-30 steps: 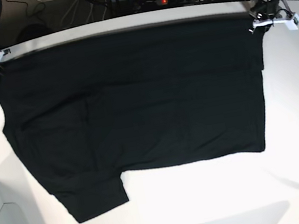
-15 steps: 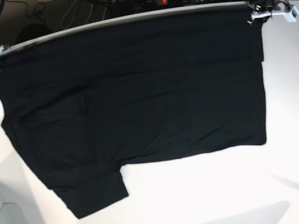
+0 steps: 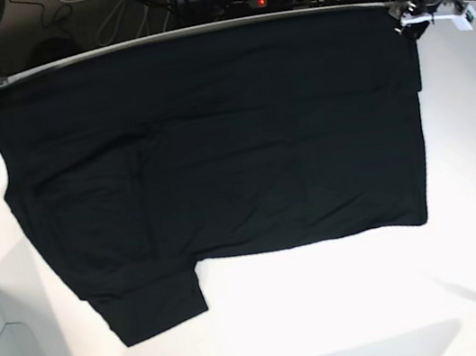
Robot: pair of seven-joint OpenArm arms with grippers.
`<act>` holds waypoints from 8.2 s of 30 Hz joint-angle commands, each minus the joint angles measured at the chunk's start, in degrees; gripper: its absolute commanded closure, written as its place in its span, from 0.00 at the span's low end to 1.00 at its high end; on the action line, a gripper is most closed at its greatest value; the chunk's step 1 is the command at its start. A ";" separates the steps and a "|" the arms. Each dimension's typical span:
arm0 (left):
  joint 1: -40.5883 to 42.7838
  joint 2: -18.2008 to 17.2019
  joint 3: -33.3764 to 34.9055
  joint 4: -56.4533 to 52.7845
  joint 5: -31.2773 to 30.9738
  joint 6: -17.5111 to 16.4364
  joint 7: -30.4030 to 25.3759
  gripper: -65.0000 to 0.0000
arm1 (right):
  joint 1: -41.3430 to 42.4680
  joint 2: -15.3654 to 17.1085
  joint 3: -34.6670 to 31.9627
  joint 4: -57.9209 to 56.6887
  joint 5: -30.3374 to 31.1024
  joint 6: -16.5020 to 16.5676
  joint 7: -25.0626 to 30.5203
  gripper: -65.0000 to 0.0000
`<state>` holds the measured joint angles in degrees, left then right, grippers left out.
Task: Fold the T-shirt properly
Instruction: 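Hold the shirt edge with both grippers and pull it toward the robot, then release the edge and move both grippers to the shirt's hem corners, then grasp the hem corners and fold the hem over toward the collar, then release the hem and move the right gripper to the sleeve end, then fold the protruding sleeve inward with the right gripper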
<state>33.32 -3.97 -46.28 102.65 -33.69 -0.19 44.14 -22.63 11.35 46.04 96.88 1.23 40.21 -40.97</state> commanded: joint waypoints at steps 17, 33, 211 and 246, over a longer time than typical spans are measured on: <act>-10.86 -2.49 -0.36 9.66 0.33 -0.12 -1.02 0.22 | 15.29 -0.41 -1.95 2.94 0.39 -0.21 0.66 0.57; -41.54 -12.08 11.25 -19.88 4.55 -0.03 -1.81 0.22 | 56.00 0.03 -11.27 -42.07 -15.96 -0.21 11.04 0.57; -12.44 -7.51 9.05 -9.16 -14.18 -0.12 -7.00 1.00 | 24.00 1.96 -16.99 -14.38 -0.93 -0.21 18.07 0.45; -12.35 -7.51 8.88 -8.37 -14.44 -0.03 -7.00 0.71 | 24.52 -0.94 -20.06 -7.78 -0.84 -0.21 17.63 1.00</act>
<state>21.08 -10.61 -37.04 93.10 -47.46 0.03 38.00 1.15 9.69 25.63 88.01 -0.58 39.59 -24.88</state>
